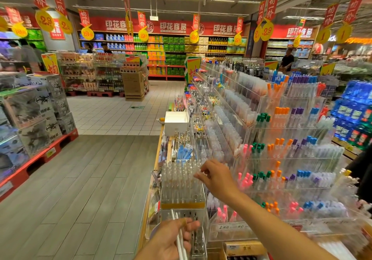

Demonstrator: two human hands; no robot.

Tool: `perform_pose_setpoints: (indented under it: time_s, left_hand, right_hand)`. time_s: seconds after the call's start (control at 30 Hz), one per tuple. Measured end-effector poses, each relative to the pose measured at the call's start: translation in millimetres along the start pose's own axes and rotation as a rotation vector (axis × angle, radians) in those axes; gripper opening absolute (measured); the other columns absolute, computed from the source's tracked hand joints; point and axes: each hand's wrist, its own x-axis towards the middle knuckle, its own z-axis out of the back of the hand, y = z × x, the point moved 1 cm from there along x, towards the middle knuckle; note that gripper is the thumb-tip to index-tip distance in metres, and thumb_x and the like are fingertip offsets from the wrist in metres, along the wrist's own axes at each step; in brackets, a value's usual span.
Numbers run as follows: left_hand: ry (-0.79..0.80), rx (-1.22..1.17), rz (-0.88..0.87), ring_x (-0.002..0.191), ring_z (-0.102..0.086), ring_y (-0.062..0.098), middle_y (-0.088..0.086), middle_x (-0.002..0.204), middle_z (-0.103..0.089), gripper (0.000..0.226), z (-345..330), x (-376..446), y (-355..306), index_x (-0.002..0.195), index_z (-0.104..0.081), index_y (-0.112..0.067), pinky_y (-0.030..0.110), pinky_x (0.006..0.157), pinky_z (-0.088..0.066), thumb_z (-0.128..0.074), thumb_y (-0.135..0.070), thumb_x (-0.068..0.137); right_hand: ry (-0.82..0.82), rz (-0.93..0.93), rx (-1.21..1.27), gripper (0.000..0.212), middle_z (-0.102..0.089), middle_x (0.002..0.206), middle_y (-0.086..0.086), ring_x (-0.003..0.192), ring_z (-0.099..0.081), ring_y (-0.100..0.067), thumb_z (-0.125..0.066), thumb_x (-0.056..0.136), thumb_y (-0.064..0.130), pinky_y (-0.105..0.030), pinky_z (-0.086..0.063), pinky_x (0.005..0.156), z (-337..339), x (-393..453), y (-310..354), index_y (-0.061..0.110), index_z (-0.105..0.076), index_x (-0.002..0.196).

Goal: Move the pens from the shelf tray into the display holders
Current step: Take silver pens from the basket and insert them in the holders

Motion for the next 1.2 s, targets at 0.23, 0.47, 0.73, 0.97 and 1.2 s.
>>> perform_pose_setpoints:
  time_s: [0.23, 0.47, 0.73, 0.97, 1.2]
  left_hand:
    - [0.009, 0.009, -0.032, 0.053, -0.053, 0.021, 0.032, 0.096, -0.071, 0.018, -5, 3, 1, 0.115, -0.048, 0.012, 0.025, 0.037, -0.046, -0.048, 0.009, 0.097]
    - [0.049, -0.005, -0.050, 0.057, -0.054, 0.024, 0.038, 0.095, -0.069, 0.024, -8, 1, 0, 0.113, -0.048, 0.012, 0.027, 0.039, -0.050, -0.041, 0.020, 0.091]
    - [0.092, 0.046, -0.027, 0.056, -0.059, 0.021, 0.024, 0.104, -0.073, 0.021, -9, -7, 0, 0.117, -0.056, 0.006, 0.028, 0.046, -0.045, -0.046, -0.002, 0.101]
    - [0.139, 0.060, -0.065, 0.054, -0.059, 0.018, 0.027, 0.106, -0.072, 0.025, -12, -9, 2, 0.118, -0.056, 0.010, 0.026, 0.042, -0.047, -0.050, 0.011, 0.094]
    - [0.138, 0.073, -0.125, 0.054, -0.061, 0.025, 0.026, 0.068, -0.068, 0.020, -26, -17, 8, 0.111, -0.056, 0.007, 0.027, 0.040, -0.048, -0.048, 0.013, 0.094]
  right_hand:
    - [0.120, 0.127, -0.194, 0.034, -0.061, 0.106, 0.001, 0.087, -0.062, -0.021, -0.051, 0.099, 0.043, -0.032, -0.051, 0.075, 6, 10, 8, 0.014, -0.065, 0.109]
    - [0.219, 0.146, -0.369, 0.031, -0.058, 0.097, 0.001, 0.075, -0.054, -0.018, -0.053, 0.097, 0.044, -0.031, -0.045, 0.065, 15, 27, 19, 0.015, -0.066, 0.102]
    - [0.174, 0.088, -0.338, 0.034, -0.060, 0.105, 0.005, 0.082, -0.059, -0.016, -0.060, 0.091, 0.050, -0.028, -0.046, 0.069, 17, 23, 17, 0.021, -0.066, 0.108]
    - [0.343, -0.072, 0.177, 0.008, -0.061, 0.076, 0.011, 0.067, -0.053, -0.001, -0.065, 0.092, 0.036, -0.027, -0.050, 0.067, -1, -19, 14, 0.030, -0.062, 0.087]
    - [0.808, -0.215, 0.733, 0.027, -0.047, 0.063, 0.002, 0.057, -0.045, -0.011, -0.057, 0.098, 0.032, -0.022, -0.043, 0.054, -4, -50, 17, 0.008, -0.064, 0.088]
